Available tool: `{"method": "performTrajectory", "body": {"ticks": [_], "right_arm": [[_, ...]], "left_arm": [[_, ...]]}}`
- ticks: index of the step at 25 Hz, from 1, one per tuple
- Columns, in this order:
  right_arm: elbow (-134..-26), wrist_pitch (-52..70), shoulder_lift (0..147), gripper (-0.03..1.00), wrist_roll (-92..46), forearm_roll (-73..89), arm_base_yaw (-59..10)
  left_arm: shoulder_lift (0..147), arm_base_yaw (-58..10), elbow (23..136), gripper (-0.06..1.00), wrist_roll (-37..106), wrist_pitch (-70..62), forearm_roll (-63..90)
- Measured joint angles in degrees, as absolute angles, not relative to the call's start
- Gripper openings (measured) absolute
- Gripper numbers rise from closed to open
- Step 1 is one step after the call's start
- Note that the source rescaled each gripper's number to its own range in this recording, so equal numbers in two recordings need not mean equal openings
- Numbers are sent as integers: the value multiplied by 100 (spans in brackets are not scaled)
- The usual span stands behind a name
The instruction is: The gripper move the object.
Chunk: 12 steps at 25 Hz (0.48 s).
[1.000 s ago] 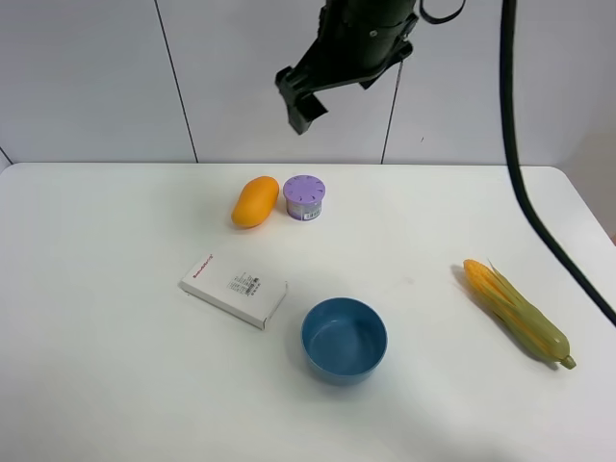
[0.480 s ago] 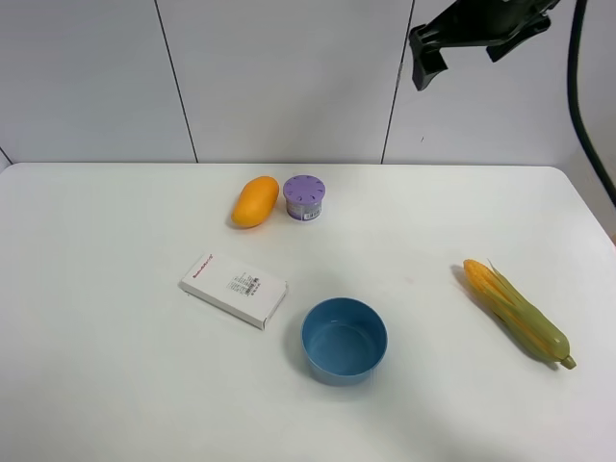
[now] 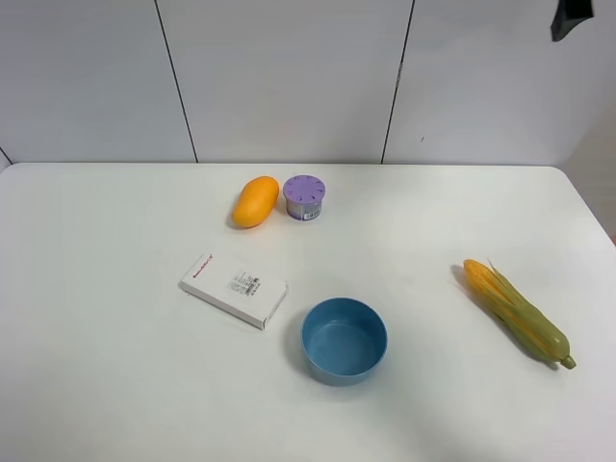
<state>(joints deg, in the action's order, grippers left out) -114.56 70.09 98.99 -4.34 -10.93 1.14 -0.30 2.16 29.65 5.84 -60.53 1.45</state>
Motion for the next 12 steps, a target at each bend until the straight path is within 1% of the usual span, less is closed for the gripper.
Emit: {"method": "performTrajectory", "body": {"ticks": [4,9,12], "right_arm": [[-11257,6997,9466,100,-366,-1106,594],[-10262,7003,8704,100,-366,-1111,1128],[-9584,7011,8071,100,-366,-1145,1279]], "left_arm": [[-30,216,2965,100,584,-6053,145],[-30,216,2965,100,584,-6053,145],[-30,216,2965,100,584,-6053,145]]}}
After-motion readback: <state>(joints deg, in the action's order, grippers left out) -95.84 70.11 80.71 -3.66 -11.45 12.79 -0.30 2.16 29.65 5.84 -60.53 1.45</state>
